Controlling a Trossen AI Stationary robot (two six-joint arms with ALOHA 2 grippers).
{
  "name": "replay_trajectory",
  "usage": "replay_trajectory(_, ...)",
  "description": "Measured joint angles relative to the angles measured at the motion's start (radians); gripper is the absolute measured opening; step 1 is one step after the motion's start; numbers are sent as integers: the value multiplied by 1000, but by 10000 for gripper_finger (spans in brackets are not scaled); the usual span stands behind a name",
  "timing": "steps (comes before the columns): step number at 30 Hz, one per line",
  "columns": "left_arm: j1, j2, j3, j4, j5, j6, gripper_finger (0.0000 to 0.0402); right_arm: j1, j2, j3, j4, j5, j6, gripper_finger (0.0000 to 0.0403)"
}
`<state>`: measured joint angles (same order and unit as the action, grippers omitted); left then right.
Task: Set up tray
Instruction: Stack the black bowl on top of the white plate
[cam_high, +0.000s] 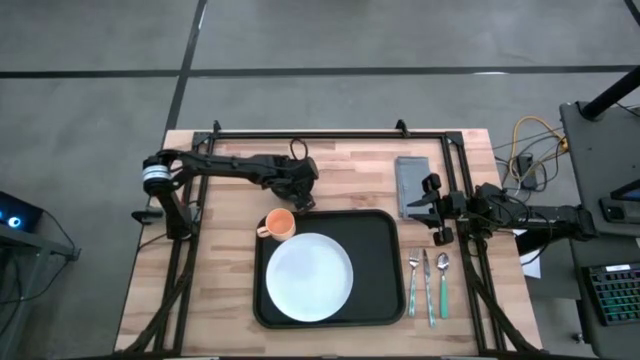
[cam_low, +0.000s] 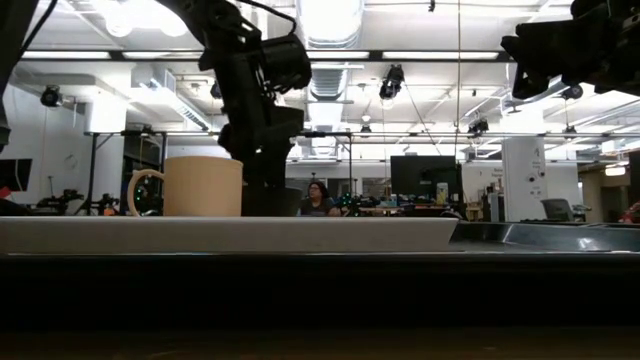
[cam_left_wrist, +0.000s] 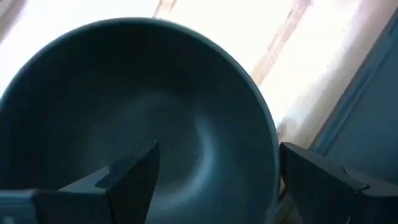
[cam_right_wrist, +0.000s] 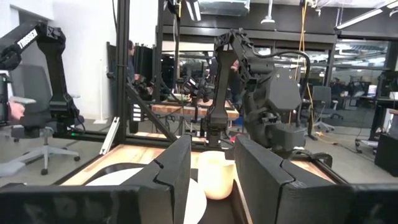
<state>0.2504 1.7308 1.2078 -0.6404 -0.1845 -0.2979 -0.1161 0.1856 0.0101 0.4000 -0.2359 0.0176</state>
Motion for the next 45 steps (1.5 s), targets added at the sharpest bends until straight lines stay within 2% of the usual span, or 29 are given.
replay_trajectory(7,0,43,-12,20,0,6,299,0,1,0,0,1,-2,112)
replay_trajectory(11,-2,58,-13,20,0,25,270,0,2,0,0,2,-2,112)
replay_trajectory(15,-3,57,-13,26,0,27,196,0,2,0,0,2,-10,112)
replay_trajectory(21,-12,56,-13,41,0,92,29,0,2,0,0,2,-10,112)
replay_trajectory(22,-17,56,-13,47,-3,102,16,0,2,0,0,2,-10,112)
replay_trajectory(26,-31,55,1,64,-4,171,3,0,2,0,0,2,-14,112)
replay_trajectory(35,-63,54,68,22,-1,194,1,0,1,0,0,0,-17,112)
replay_trajectory(45,-162,54,125,-38,-24,243,1,0,1,0,0,0,-18,112)
